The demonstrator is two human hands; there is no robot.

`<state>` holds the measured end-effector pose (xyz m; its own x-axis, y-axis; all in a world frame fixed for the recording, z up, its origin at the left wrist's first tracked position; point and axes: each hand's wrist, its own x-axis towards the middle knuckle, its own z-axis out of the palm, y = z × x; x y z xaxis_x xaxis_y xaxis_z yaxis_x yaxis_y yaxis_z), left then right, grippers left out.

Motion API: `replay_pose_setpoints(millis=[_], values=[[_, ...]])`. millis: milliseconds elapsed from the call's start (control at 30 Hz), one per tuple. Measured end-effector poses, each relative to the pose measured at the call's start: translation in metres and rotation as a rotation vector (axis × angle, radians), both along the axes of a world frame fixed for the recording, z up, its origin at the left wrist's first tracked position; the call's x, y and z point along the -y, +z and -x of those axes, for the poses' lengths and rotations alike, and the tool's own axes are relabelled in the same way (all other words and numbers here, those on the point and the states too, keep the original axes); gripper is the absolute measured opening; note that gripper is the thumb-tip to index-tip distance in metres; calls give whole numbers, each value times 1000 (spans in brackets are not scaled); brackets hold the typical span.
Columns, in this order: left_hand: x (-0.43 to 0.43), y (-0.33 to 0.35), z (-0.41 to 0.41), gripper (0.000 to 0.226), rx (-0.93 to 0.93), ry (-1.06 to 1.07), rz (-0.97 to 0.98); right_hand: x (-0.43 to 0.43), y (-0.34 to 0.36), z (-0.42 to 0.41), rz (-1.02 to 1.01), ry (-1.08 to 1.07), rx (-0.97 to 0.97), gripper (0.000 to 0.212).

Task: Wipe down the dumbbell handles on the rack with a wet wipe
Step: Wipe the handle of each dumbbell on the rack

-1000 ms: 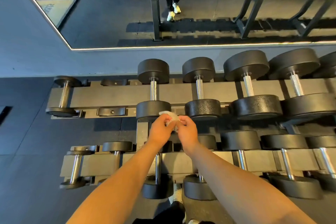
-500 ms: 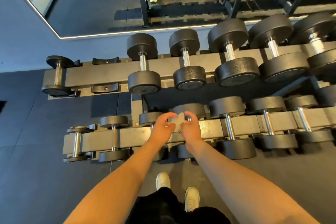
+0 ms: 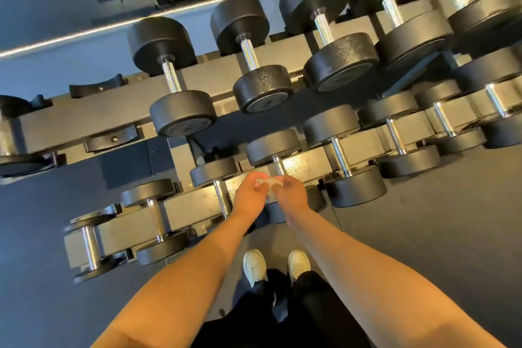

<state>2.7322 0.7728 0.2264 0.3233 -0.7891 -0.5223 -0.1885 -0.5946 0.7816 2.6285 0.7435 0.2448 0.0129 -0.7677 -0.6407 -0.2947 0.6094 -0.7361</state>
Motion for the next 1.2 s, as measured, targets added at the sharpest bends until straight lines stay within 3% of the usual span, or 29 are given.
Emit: replay_pose_setpoints(millis=[133,233,367,467,700,833,967,1100,1200], values=[[11,-30,12,18,-138,-109,5,17,-32,13,11,-79,-109,19],[29,-61,11,18,-21,-88,2,33,-63,16,19,-16,-155,13],[58,-109,16,19,106,70,-30,55,-106,14,62,120,-215,22],[82,-135,30,24,95,199,-19,69,-137,14,87,185,-260,25],[116,-175,63,27,190,260,-44,90,-170,41,182,361,-370,34],[104,-184,58,23,260,106,36,87,-179,57,182,452,-497,37],[79,-186,57,21,234,-62,-83,73,-178,56,208,414,-516,37],[66,-186,58,19,128,-97,-233,66,-173,53,212,414,-588,36],[67,-183,54,19,105,-80,-195,65,-175,54,221,370,-594,31]])
